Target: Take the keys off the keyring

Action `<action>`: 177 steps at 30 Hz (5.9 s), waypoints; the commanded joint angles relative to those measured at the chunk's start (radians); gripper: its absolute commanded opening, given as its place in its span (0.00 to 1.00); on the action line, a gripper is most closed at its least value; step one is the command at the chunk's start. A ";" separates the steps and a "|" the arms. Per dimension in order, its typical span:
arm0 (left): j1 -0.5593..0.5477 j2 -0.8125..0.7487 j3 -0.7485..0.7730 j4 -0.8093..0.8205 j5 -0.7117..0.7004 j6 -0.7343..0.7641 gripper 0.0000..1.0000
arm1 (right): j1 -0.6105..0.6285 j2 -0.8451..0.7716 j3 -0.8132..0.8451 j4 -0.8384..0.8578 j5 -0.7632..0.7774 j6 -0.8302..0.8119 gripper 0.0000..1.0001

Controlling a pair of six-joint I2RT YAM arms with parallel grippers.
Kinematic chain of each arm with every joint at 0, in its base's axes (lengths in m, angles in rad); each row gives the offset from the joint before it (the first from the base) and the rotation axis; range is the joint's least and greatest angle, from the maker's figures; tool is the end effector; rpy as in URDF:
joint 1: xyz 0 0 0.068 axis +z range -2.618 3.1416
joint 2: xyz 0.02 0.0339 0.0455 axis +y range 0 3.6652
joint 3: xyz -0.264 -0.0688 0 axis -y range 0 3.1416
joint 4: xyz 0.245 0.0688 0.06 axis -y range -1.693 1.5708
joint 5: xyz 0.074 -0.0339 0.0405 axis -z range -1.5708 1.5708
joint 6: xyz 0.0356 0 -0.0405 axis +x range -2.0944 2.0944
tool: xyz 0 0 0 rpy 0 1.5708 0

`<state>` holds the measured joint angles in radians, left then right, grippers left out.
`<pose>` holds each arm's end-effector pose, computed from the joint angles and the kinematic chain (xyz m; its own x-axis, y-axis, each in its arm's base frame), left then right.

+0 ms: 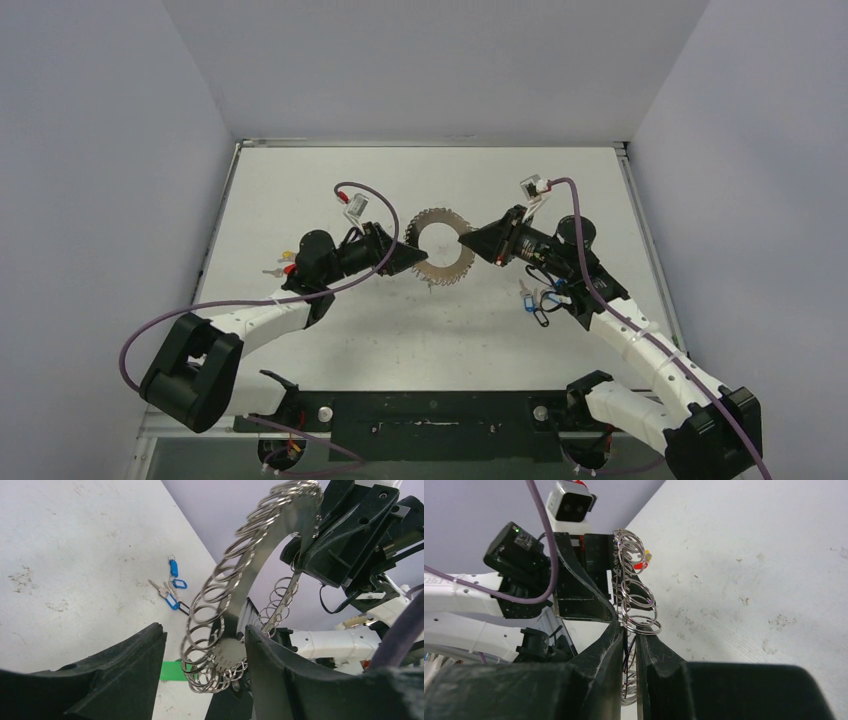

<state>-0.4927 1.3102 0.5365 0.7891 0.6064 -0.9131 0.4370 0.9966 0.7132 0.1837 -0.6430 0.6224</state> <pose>0.2304 -0.1467 0.2419 -0.6966 -0.3641 -0.6182 0.5552 0.2720 -0.7859 0.1999 0.1169 0.3141 -0.5859 0.2413 -0.7737 -0.6618 0.4085 0.6286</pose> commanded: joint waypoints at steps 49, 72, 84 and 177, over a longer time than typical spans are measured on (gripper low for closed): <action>-0.222 -0.251 -0.026 0.051 -0.593 -0.221 0.00 | 0.458 0.042 -0.416 0.767 0.511 -0.301 0.90; -0.309 -0.260 0.008 0.072 -0.665 -0.201 0.00 | 0.467 0.154 -0.393 0.906 0.483 -0.312 0.35; -0.305 -0.307 -0.069 0.049 -0.750 -0.175 0.00 | 0.467 -0.113 -0.450 0.614 0.497 -0.326 0.00; -0.277 -0.393 -0.270 -0.064 -0.832 -0.050 0.37 | 0.514 -0.128 -0.079 -0.207 0.598 -0.539 0.00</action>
<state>-0.8028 0.9524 0.3218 0.7269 -0.1955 -0.9848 0.9562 0.8249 0.4942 0.2150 -0.0475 0.1654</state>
